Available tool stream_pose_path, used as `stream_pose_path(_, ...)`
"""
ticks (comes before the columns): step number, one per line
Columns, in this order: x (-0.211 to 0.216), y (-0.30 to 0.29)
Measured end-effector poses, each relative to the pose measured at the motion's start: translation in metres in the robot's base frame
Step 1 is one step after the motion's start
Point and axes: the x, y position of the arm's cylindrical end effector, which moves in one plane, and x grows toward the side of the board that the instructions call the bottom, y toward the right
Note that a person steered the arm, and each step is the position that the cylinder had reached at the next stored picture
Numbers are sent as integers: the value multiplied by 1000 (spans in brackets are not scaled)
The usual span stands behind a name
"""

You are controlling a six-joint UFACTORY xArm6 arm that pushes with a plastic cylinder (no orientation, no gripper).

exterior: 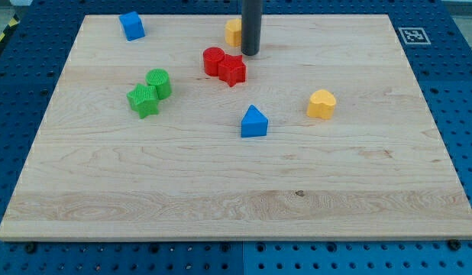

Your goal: Move the red blocks near to the blue triangle

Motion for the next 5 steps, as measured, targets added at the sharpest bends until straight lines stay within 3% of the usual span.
stream_pose_path(3, -14, -4)
stream_pose_path(5, 18, -20)
